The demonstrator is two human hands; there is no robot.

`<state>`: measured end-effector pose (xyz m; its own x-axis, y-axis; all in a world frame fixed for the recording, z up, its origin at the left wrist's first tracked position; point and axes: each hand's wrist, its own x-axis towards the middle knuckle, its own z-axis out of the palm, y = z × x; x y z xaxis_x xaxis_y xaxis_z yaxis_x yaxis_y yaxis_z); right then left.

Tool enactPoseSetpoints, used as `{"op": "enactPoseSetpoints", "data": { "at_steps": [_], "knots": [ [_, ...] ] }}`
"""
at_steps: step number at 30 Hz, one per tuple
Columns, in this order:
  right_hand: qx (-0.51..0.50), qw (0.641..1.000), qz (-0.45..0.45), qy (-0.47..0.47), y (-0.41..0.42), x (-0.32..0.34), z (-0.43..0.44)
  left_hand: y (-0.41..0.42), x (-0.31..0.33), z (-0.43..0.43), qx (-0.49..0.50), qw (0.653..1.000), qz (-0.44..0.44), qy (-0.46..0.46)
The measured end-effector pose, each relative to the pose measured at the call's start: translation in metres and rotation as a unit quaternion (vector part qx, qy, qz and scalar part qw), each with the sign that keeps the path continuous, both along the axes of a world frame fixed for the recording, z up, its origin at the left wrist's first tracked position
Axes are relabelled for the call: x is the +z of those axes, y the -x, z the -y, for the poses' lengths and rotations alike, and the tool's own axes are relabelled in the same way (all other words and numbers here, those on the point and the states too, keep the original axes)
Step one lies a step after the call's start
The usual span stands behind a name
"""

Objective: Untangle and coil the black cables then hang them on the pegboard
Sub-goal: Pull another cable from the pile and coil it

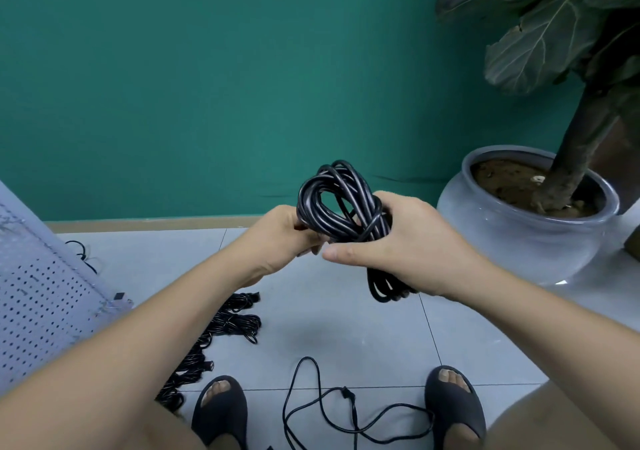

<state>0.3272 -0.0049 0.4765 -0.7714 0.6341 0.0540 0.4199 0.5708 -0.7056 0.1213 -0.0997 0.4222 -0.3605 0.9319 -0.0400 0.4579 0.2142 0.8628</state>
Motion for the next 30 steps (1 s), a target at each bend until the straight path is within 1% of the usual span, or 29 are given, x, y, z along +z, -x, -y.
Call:
{"op": "enactPoseSetpoints", "data": {
  "at_steps": [3, 6, 9, 13, 18, 20, 21, 23, 26, 28, 30],
  "knots": [
    [-0.051, 0.998, -0.028, -0.002, 0.002, -0.003, -0.002, -0.014, -0.005, -0.005, -0.001, 0.999, -0.032, 0.0],
    [-0.068, 0.995, -0.069, -0.009, -0.001, -0.001, -0.012, -0.035, -0.012, -0.003, -0.022, 0.998, -0.064, 0.008],
    [-0.052, 0.997, -0.051, -0.028, -0.005, -0.001, -0.025, -0.049, -0.014, 0.002, -0.015, 0.996, -0.083, 0.008],
    [-0.042, 0.996, -0.02, -0.077, -0.003, -0.014, -0.048, -0.051, 0.0, 0.008, 0.0, 0.989, -0.147, 0.021],
    [-0.001, 0.992, -0.079, -0.099, 0.012, -0.02, -0.056, -0.048, 0.03, 0.014, 0.029, 0.971, -0.236, -0.027],
    [0.008, 0.992, -0.077, -0.099, 0.016, -0.022, -0.055, -0.046, 0.038, 0.019, 0.045, 0.967, -0.244, -0.063],
    [0.017, 0.992, -0.072, -0.101, 0.017, -0.023, -0.054, -0.045, 0.041, 0.021, 0.054, 0.969, -0.226, -0.084],
    [0.037, 0.992, -0.059, -0.108, 0.019, -0.027, -0.053, -0.044, 0.044, 0.025, 0.065, 0.978, -0.154, -0.126],
    [0.055, 0.992, -0.064, -0.097, 0.019, -0.03, -0.049, -0.04, 0.045, 0.027, 0.058, 0.984, -0.07, -0.152],
    [0.061, 0.991, -0.071, -0.095, 0.019, -0.029, -0.045, -0.035, 0.043, 0.027, 0.041, 0.985, 0.009, -0.17],
    [0.059, 0.991, -0.084, -0.087, 0.019, -0.028, -0.044, -0.032, 0.039, 0.026, 0.012, 0.976, 0.097, -0.195]
  ]
}}
